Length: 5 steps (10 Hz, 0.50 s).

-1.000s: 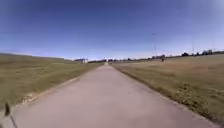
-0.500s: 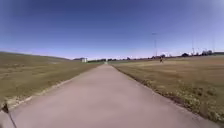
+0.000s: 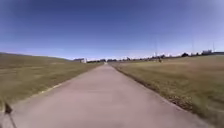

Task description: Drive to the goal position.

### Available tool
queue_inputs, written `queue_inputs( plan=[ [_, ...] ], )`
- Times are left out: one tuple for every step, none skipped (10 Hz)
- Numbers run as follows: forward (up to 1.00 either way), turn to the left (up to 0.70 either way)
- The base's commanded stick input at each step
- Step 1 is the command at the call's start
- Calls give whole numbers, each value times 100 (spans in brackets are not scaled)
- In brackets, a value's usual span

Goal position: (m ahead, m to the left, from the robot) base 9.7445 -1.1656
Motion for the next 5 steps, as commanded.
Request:
queue_inputs(
  plan=[
    [100,0],
    [100,0],
    [100,0],
    [100,0],
    [100,0]
  ],
)
